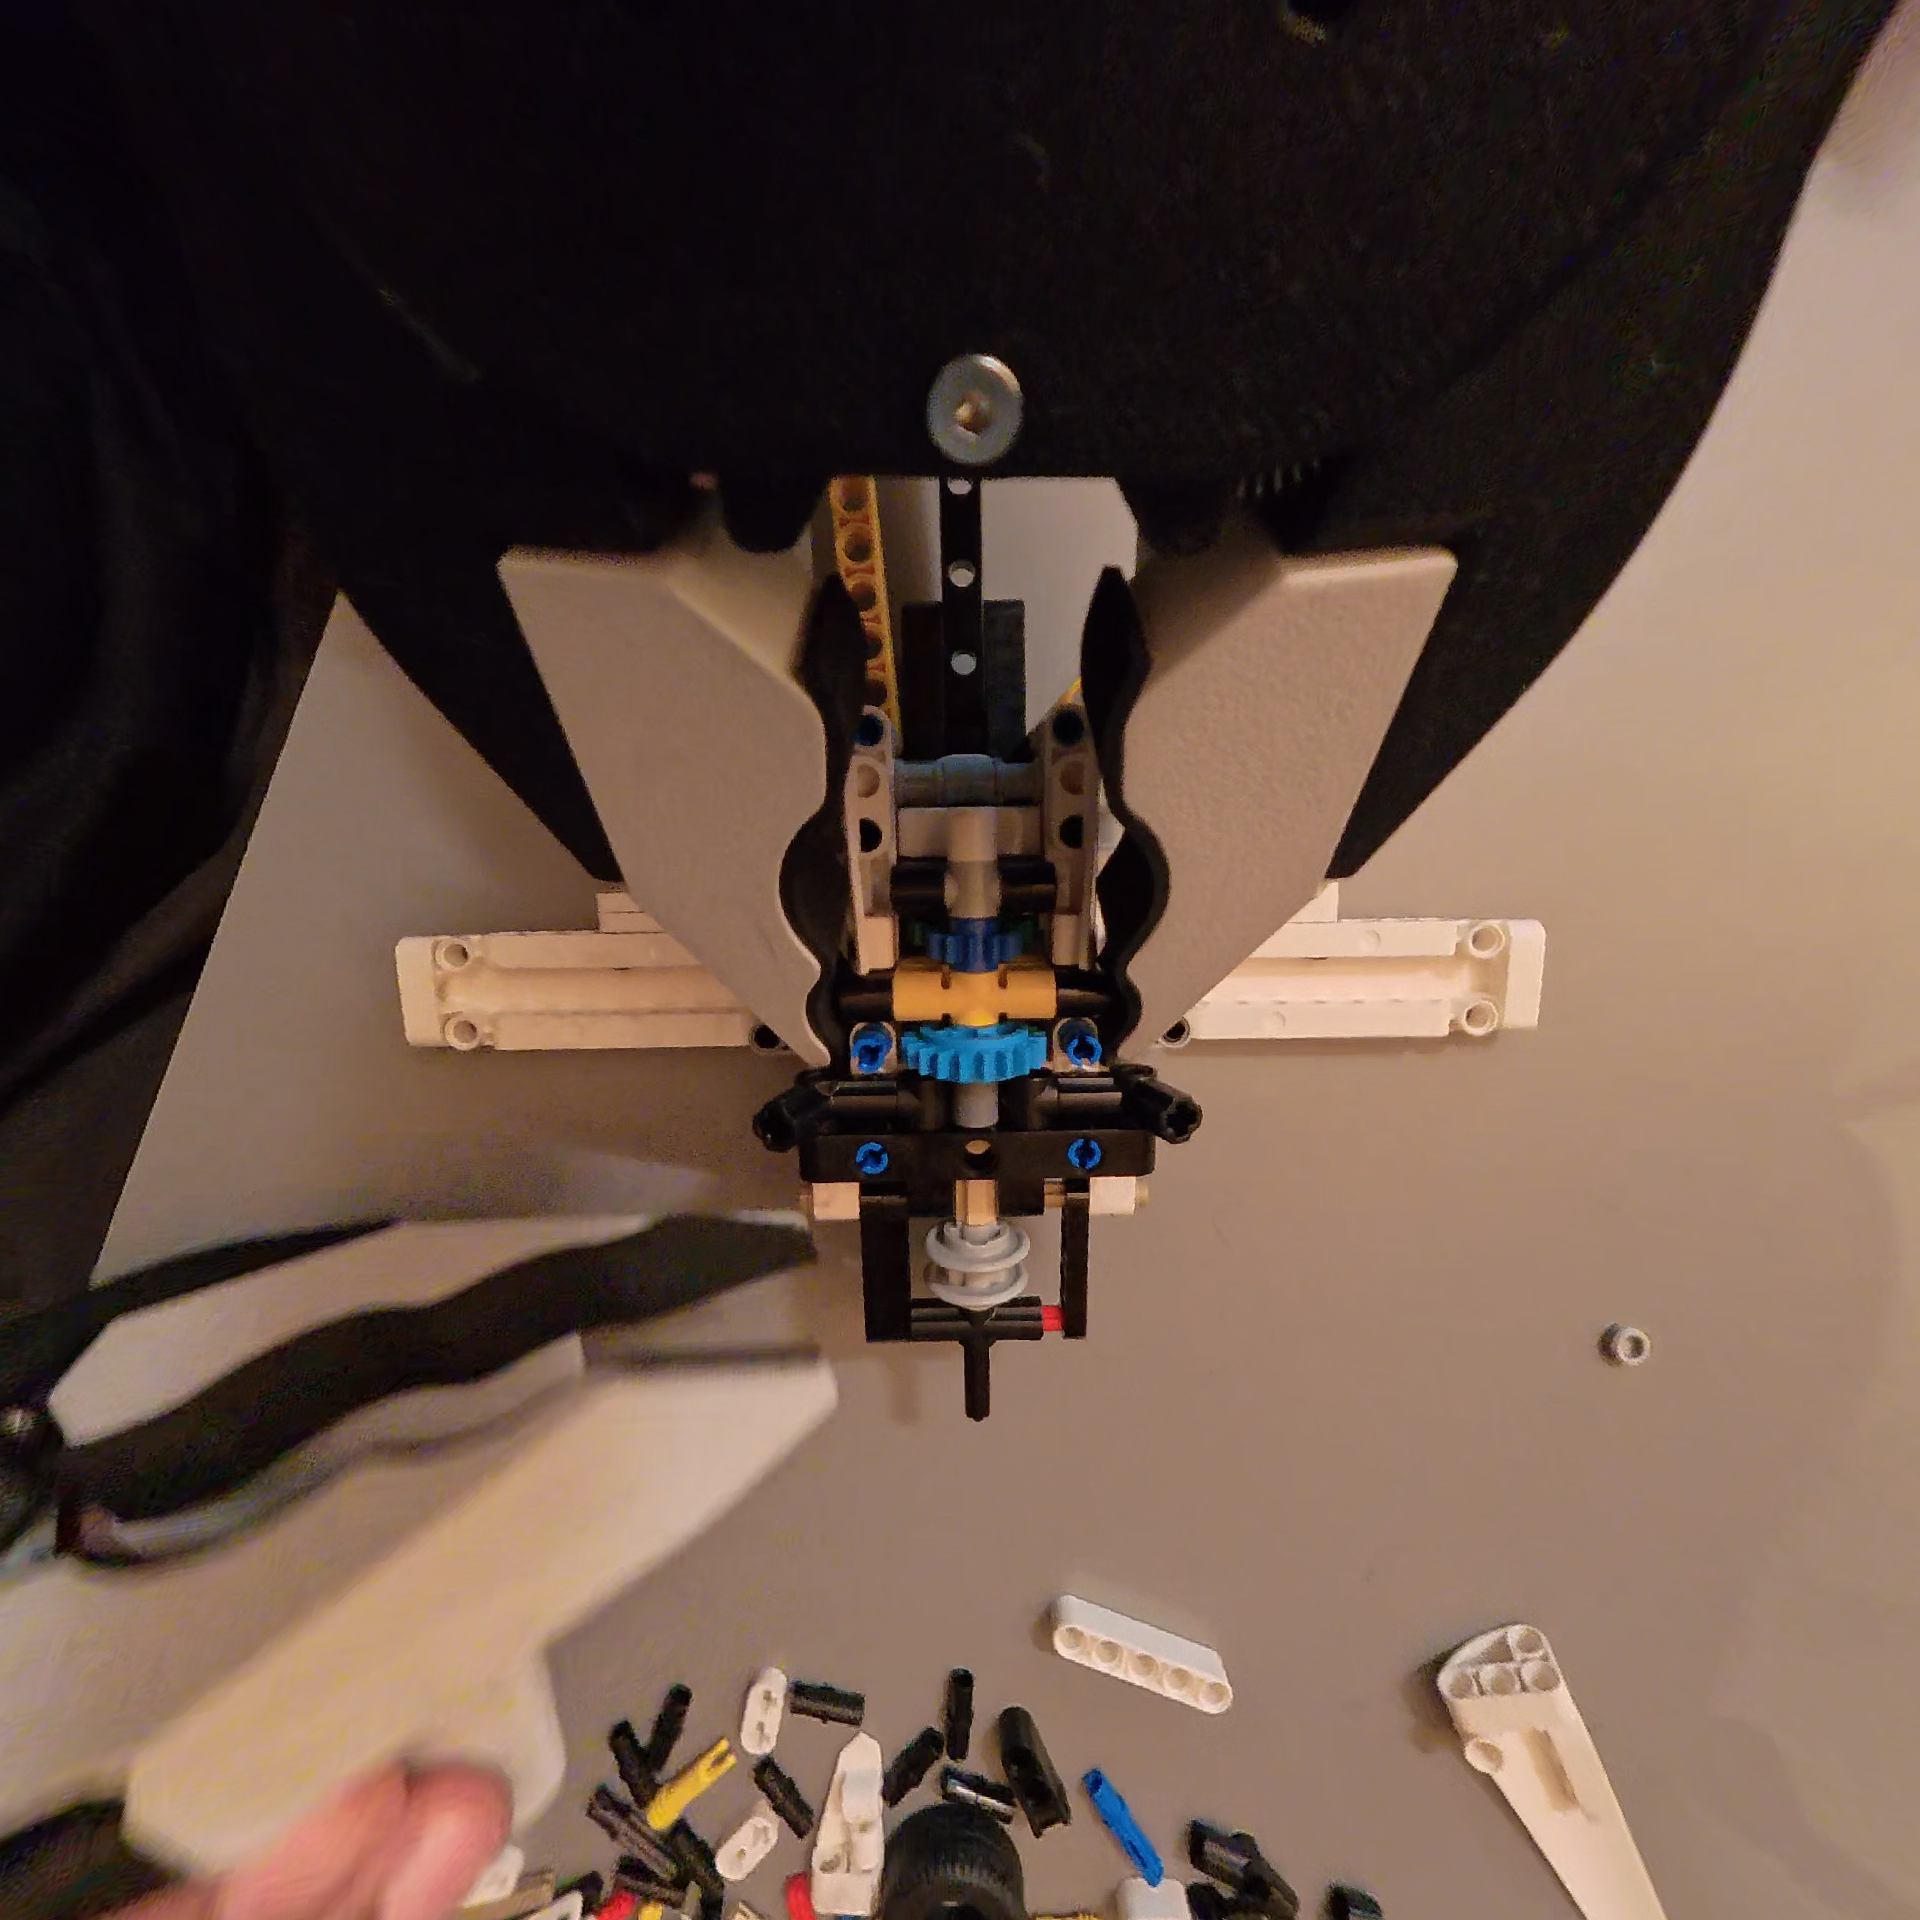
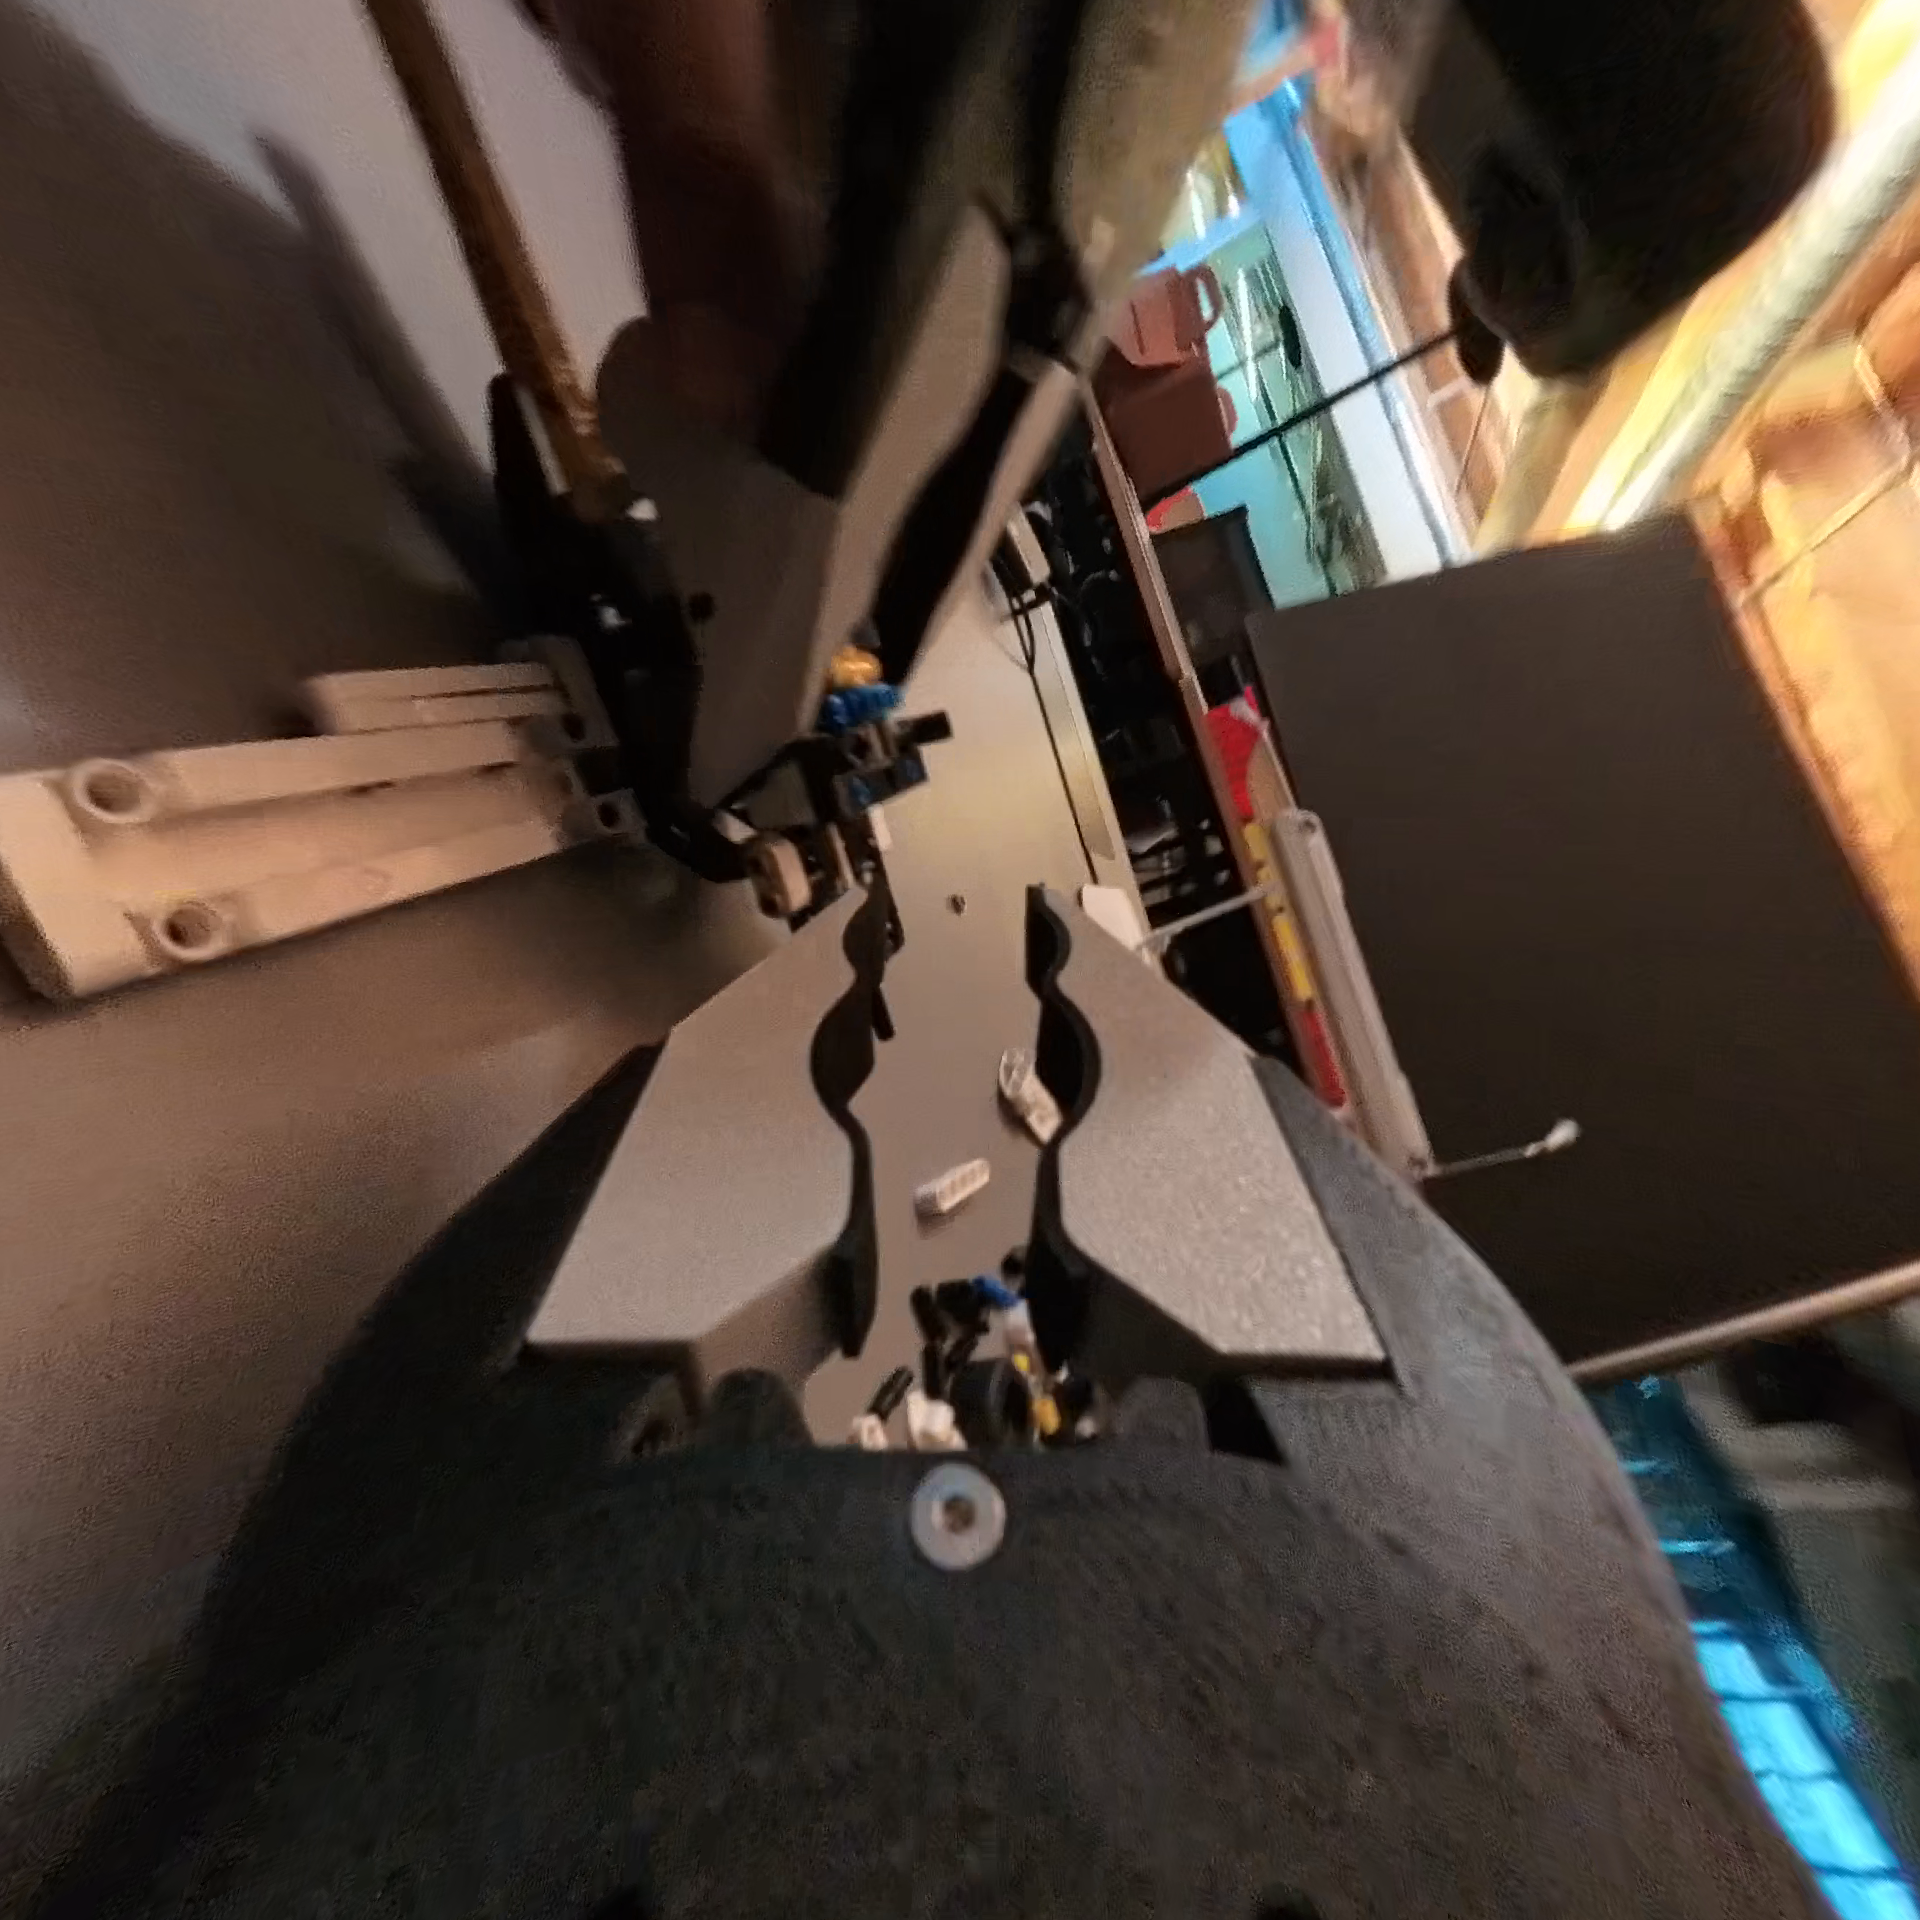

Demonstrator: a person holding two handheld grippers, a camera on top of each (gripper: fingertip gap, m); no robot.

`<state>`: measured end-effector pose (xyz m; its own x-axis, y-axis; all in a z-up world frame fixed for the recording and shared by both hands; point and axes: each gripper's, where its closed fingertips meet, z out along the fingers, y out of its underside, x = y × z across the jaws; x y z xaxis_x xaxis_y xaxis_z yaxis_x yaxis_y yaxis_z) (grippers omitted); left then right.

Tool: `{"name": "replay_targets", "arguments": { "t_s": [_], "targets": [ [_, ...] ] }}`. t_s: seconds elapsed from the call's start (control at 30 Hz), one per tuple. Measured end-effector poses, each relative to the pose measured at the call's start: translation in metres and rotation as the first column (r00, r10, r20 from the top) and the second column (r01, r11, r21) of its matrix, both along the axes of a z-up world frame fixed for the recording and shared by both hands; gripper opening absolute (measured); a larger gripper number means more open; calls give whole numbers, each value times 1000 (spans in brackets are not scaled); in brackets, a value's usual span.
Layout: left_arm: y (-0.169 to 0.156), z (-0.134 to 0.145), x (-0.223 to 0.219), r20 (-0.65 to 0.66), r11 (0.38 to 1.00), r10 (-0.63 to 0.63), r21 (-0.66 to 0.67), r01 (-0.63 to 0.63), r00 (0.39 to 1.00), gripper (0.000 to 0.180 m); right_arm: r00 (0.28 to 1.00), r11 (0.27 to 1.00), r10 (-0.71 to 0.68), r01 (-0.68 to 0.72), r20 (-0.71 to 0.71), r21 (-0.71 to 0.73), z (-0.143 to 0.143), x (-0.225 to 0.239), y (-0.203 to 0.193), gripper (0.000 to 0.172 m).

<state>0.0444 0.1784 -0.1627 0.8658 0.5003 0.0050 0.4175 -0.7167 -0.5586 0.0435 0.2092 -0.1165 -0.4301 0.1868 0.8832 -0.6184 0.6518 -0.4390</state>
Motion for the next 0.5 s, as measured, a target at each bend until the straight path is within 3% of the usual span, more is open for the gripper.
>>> {"name": "replay_targets", "arguments": {
  "t_s": [0.1,0.5],
  "targets": [
    [1,0,-2,-9,1000,25,17,-25,1000,46,998,997,53,-52,-25,52,-5,10,-14,11],
    [2,0,-2,-16,997,44,61,-43,999,47,995,993,35,-24,-95,114,-15,9,-21,15]
  ]
}}
